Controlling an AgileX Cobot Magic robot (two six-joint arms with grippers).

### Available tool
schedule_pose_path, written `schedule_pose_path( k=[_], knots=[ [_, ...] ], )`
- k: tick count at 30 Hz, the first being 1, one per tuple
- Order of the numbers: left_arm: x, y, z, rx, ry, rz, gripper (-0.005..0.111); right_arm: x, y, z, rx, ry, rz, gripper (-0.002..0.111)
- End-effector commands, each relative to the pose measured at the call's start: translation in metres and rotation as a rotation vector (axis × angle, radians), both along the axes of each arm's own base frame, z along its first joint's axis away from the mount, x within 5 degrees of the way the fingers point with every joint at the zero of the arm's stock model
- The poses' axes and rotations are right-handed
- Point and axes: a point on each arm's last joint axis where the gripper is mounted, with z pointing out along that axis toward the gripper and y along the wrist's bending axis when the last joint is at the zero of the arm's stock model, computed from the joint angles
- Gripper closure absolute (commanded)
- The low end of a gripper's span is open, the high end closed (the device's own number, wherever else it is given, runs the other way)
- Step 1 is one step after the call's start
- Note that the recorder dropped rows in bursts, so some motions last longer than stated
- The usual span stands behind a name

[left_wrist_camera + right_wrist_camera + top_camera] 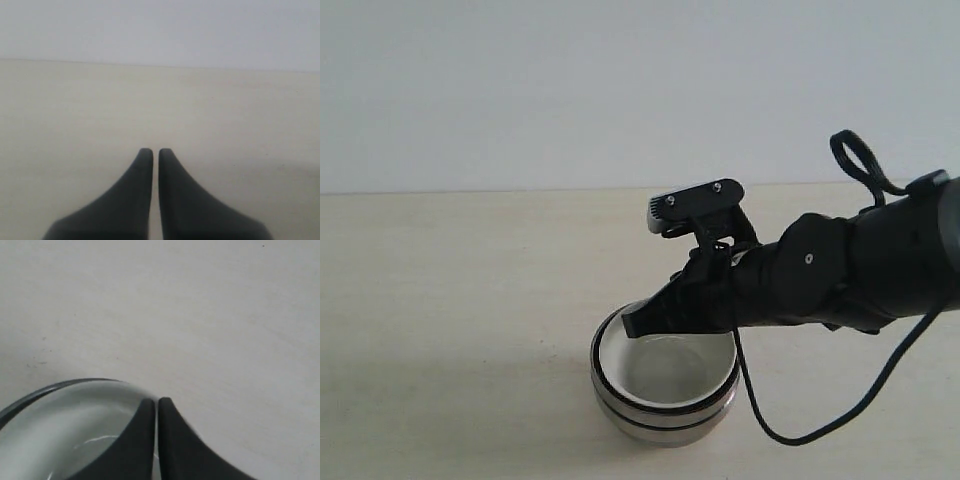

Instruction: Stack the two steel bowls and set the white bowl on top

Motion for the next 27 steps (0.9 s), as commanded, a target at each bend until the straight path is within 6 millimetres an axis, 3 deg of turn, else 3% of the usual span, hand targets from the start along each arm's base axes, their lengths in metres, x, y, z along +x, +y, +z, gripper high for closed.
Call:
schedule_pose_path(
  k=[1,6,10,13,20,27],
  knots=[
    [0.0,0.0,0.0,-0.005,-0.007,-0.003,0.103,0.002,0.002,-0.003,-0.005,-0.006,0.001,0.108],
    [0.0,0.0,0.0,-0.005,-0.007,-0.003,0.103,0.001,0.002,0.012,0.028,-0.032,-0.004,0.108],
    [0.0,0.0,0.0,-0.005,-0.007,-0.003,0.103,-0.004,-0.001,0.037,0.071,-0.072,0.006,0.108],
    [0.0,0.0,0.0,-0.005,-0.007,-0.003,0.103,-0.006,-0.001,0.042,0.081,-0.07,0.01,0.108],
    [0.0,0.0,0.0,-0.005,-0.007,-0.003,0.103,-0.01,-0.005,0.035,0.059,-0.042,0.019,0.108],
    [0.0,0.0,0.0,-0.005,-0.007,-0.003,0.103,-0.002,-0.006,0.003,0.081,-0.052,-0.117,0.108]
  ],
)
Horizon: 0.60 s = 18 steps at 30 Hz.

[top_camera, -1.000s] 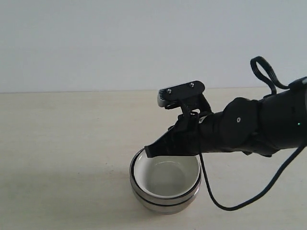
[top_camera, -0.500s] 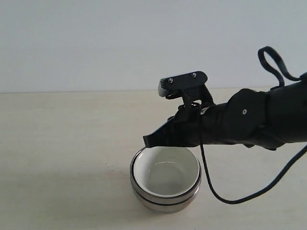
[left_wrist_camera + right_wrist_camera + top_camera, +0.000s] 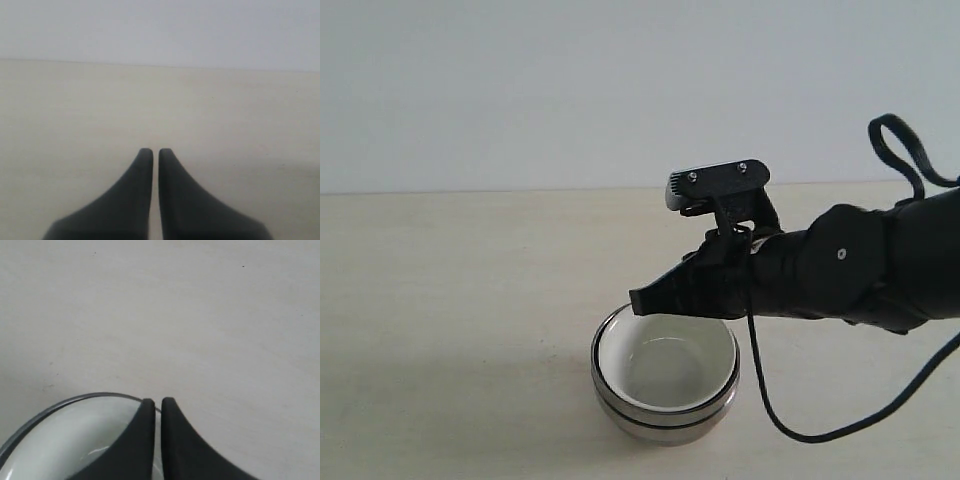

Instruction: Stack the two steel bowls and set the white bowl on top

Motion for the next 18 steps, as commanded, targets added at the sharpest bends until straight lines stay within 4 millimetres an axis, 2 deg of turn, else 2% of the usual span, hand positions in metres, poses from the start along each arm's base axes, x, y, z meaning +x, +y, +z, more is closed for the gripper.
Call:
schedule_pose_path(
  k=[1,6,18],
  knots=[
    [0.0,-0.0002,-0.0002,-0.005,-0.007,-0.003,0.103,0.0055,0.0055,-0.0196,0.002,-0.012,-0.052,0.108],
    [0.0,-0.0002,-0.0002,-0.005,-0.007,-0.003,0.103,0.0038,0.012,-0.0236,-0.009,-0.04,-0.036,0.108],
    [0.0,-0.0002,-0.0002,-0.005,-0.007,-0.003,0.103,0.0008,0.0128,-0.0275,-0.016,0.008,-0.021,0.108]
  ],
)
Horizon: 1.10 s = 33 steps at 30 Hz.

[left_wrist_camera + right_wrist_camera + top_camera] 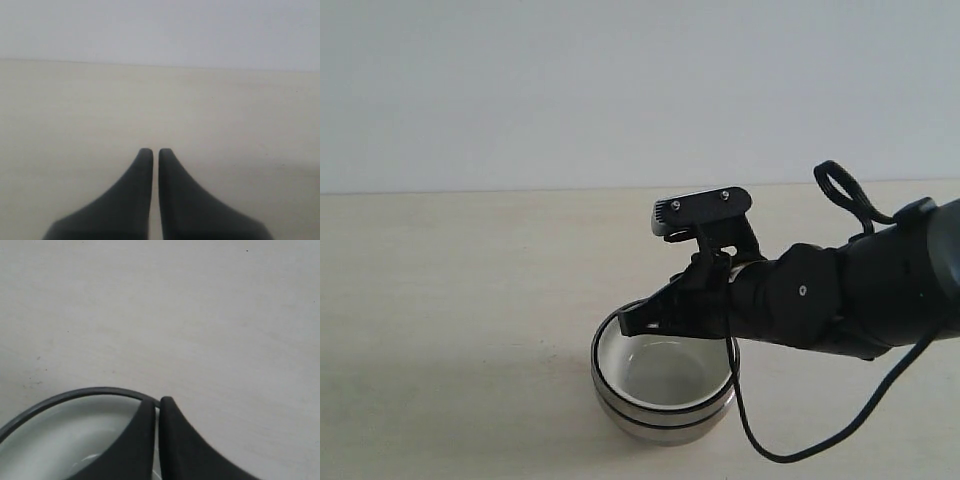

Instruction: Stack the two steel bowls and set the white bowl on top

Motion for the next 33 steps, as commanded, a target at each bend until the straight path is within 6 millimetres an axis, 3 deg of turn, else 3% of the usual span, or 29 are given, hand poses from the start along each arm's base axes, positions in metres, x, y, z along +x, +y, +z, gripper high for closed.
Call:
schedule_pose_path(
  k=[1,5,11,18,33],
  knots=[
    [0.0,0.0,0.0,-0.005,-0.007,-0.003,0.103,-0.001,0.0,-0.003,-0.004,0.007,0.003,0.108],
    [0.0,0.0,0.0,-0.005,-0.007,-0.003,0.103,0.001,-0.001,0.006,0.014,-0.035,-0.009,0.108],
    [0.0,0.0,0.0,-0.005,-0.007,-0.003,0.103,-0.012,-0.007,0.056,0.079,-0.114,0.036,0.108],
    [0.0,0.0,0.0,-0.005,-0.007,-0.003,0.103,-0.047,-0.026,0.126,0.164,-0.203,0.139,0.108],
    [0.0,0.0,0.0,-0.005,-0.007,-0.003,0.103,-0.124,-0.081,0.22,0.305,-0.458,0.254,0.108]
  ],
)
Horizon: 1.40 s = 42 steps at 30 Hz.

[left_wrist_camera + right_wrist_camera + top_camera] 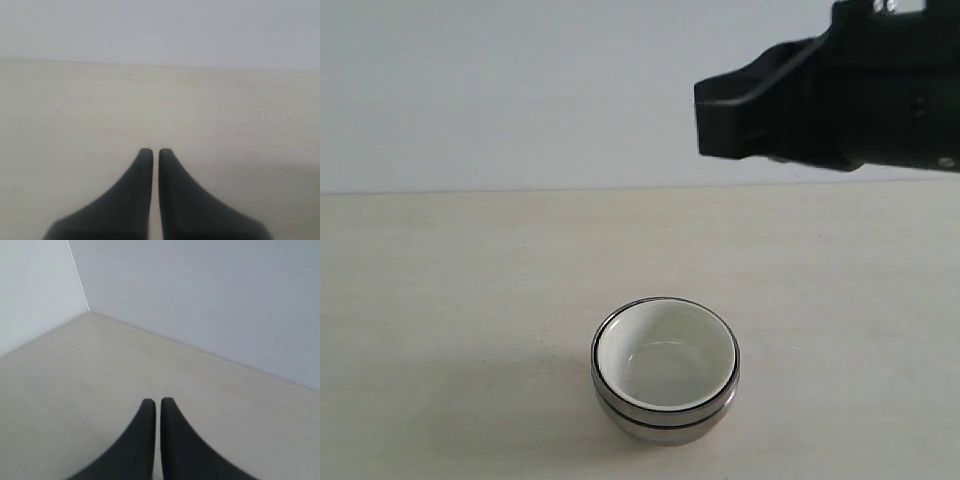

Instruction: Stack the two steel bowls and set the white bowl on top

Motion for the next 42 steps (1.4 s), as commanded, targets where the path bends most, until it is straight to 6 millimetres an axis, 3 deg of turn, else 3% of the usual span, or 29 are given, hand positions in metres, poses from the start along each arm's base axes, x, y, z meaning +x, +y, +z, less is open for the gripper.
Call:
schedule_pose_path(
  k=[1,12,24,28,35,42],
  knots=[
    [0.0,0.0,0.0,-0.005,-0.007,-0.003,0.103,-0.027,-0.022,0.025,0.042,-0.109,0.02,0.108],
    [0.0,0.0,0.0,-0.005,-0.007,-0.003,0.103,-0.097,-0.078,0.066,0.174,-0.335,0.042,0.108],
    [0.0,0.0,0.0,-0.005,-0.007,-0.003,0.103,-0.15,-0.135,0.056,0.385,-0.575,-0.071,0.108],
    [0.0,0.0,0.0,-0.005,-0.007,-0.003,0.103,-0.157,-0.143,0.055,0.409,-0.618,-0.107,0.108],
    [0.0,0.0,0.0,-0.005,-0.007,-0.003,0.103,-0.165,-0.143,0.045,0.296,-0.593,-0.23,0.108],
    [0.0,0.0,0.0,-0.005,-0.007,-0.003,0.103,-0.196,-0.145,0.036,0.193,-0.679,-0.476,0.108]
  ],
)
